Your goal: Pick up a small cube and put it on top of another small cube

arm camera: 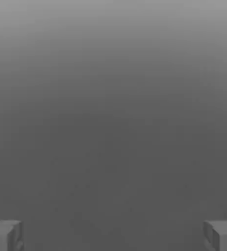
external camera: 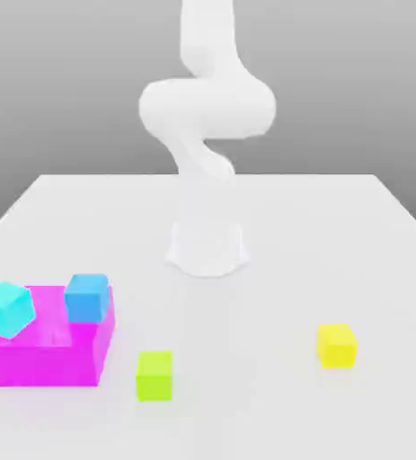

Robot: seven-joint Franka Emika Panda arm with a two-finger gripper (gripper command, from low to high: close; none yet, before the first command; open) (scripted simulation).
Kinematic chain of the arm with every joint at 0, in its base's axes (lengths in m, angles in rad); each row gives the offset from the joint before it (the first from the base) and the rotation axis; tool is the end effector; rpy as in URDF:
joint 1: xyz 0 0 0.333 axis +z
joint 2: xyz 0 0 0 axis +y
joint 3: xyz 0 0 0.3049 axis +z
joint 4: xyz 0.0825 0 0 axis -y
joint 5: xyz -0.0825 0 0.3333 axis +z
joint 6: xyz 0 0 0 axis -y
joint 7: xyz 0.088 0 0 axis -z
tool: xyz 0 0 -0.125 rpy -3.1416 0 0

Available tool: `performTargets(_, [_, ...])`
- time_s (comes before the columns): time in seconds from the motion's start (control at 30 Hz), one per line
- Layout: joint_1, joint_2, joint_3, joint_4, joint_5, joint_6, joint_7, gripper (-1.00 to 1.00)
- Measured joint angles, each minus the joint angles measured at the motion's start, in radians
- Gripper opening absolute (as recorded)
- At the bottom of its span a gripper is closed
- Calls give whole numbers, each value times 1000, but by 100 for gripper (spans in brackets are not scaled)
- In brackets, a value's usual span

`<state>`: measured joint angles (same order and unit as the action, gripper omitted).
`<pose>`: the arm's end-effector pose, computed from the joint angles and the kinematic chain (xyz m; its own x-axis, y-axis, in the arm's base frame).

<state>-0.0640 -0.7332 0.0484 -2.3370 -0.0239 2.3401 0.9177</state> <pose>0.3426 0.0001 0.6524 0.4294 -0.7820 0.4518 -0.6059 -0.6204 -0.4980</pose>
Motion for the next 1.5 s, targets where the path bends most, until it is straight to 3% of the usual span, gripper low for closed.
performTargets(0.4, [-285,331,193,-179,-116,194,571,0])
performTargets(0.73, [-429,599,248,-325,-184,353,1019,0])
performTargets(0.87, [-453,694,243,-385,-157,422,1159,0])
performTargets(1.03, [-462,793,251,-444,-53,507,1251,0])
performTargets(1.23, [-426,906,196,-423,-138,597,1332,0])
performTargets(1.43, [-316,1029,60,-402,-240,692,1407,0])
performTargets(1.47, [-304,1040,46,-401,-249,701,1413,-100])
performTargets(1.5, [-304,1040,46,-401,-249,701,1413,-100])
